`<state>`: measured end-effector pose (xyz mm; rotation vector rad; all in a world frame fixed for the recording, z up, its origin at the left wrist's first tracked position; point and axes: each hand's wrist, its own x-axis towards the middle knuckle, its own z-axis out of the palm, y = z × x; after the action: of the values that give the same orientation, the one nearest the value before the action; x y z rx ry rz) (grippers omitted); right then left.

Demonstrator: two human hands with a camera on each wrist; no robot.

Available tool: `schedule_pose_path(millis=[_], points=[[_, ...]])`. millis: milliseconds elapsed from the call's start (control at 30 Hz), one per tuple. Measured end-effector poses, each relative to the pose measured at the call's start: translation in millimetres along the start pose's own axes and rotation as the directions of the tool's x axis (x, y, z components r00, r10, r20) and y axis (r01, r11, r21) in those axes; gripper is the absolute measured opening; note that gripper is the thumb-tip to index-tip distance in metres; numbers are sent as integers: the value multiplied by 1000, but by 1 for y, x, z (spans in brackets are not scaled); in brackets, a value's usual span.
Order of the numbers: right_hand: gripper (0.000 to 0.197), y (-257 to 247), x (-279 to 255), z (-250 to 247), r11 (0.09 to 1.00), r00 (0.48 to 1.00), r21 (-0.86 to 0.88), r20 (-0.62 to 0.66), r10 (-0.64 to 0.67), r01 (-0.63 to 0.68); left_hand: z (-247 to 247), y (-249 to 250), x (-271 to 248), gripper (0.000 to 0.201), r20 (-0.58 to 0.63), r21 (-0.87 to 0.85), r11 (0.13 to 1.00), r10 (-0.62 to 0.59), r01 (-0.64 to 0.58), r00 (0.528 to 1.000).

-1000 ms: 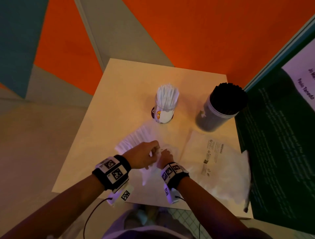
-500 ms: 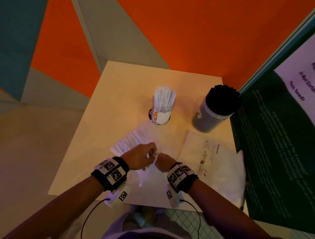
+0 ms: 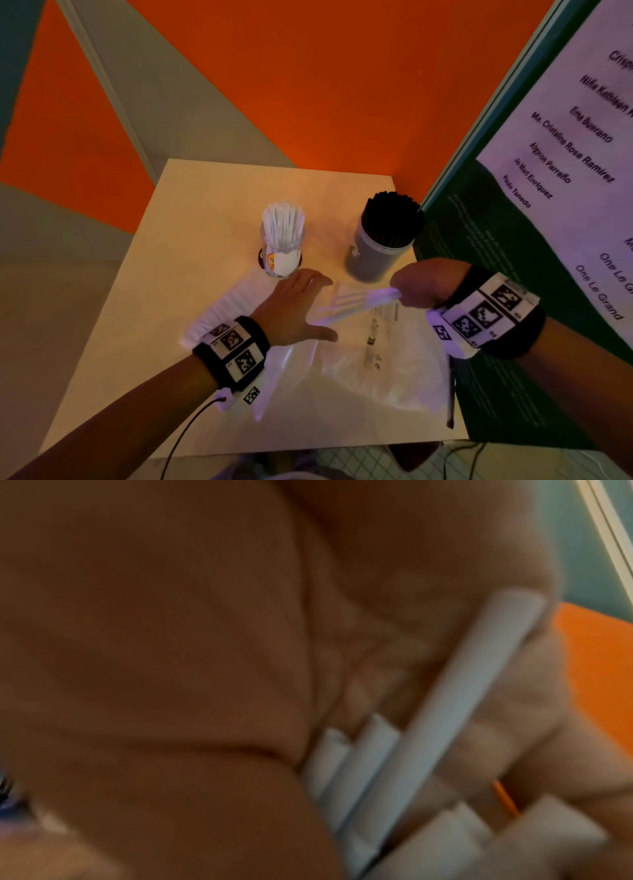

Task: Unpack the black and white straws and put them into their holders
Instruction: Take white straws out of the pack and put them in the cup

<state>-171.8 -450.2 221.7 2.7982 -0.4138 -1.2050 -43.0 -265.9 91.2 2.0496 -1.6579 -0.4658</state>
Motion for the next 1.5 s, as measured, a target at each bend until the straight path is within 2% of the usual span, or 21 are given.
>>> schedule_pose_path(millis=[100,167,233,300,333,400,433,500,567,600,667,733,833,900,967,1100,1200,1333,1367,1433,1500], points=[[28,-13,-1,-19,993,989,6,-90,-114,115,-7,11,19,84,-36,41,999,29,-27,999],[23,-22,9,-27,978,973,56,-129,-193,201,-12,9,24,56,-64,38,999,-34,37,997],[25,-24,22,-32,922,945,242,-197,-260,304,-18,-3,20,31,-97,85,991,-90,99,991],[34,-18,36,-31,741,893,525,-384,-233,419,-25,-21,11,23,-97,82,982,-163,171,982],[36,-16,44,-29,589,846,639,-509,-158,494,-29,-29,7,22,-93,60,977,-199,205,976],[49,-23,58,-25,305,728,701,-685,33,645,-36,-39,3,22,-95,9,971,-239,241,966],[60,-33,66,-22,237,688,687,-720,93,687,-38,-42,4,22,-100,-10,971,-238,238,966],[66,-58,84,-20,200,688,694,-718,108,692,-38,-41,11,23,-104,-31,978,-211,209,972],[48,-74,98,-22,182,688,698,-715,123,693,-38,-42,17,24,-114,-56,980,-196,191,974],[38,-75,101,-24,127,659,680,-733,172,723,-39,-43,19,25,-123,-84,978,-201,191,972],[32,-71,105,-26,-91,588,595,-740,326,799,-41,-49,22,24,-138,-185,960,-237,210,962],[42,-74,113,-23,-256,582,522,-722,375,813,-44,-54,27,23,-164,-300,928,-280,222,946],[32,-92,123,-29,-242,611,562,-747,262,791,-47,-60,46,27,-193,-367,918,-234,151,953],[32,-85,130,-45,-231,615,571,-746,253,788,-48,-67,58,38,-179,-405,899,-254,164,951],[32,-65,137,-66,-221,575,530,-752,323,818,-47,-81,66,52,-197,-417,882,-321,218,926],[33,-28,155,-98,-133,487,479,-764,424,868,-42,-117,68,94,-366,-338,897,-405,285,838],[38,-21,172,-103,-14,474,517,-773,421,856,-37,-138,72,120,-319,-384,859,-467,339,825],[43,-40,200,-87,78,539,599,-763,357,797,-30,-158,86,141,-169,-480,788,-514,385,841],[37,-45,208,-81,132,563,625,-762,320,770,-29,-161,89,143,-125,-528,758,-515,383,848],[26,-51,224,-65,314,622,658,-752,220,684,-26,-165,92,144,-36,-623,694,-486,361,873],[36,-54,236,-47,446,696,678,-701,155,584,-23,-168,92,142,13,-660,653,-485,372,874]])
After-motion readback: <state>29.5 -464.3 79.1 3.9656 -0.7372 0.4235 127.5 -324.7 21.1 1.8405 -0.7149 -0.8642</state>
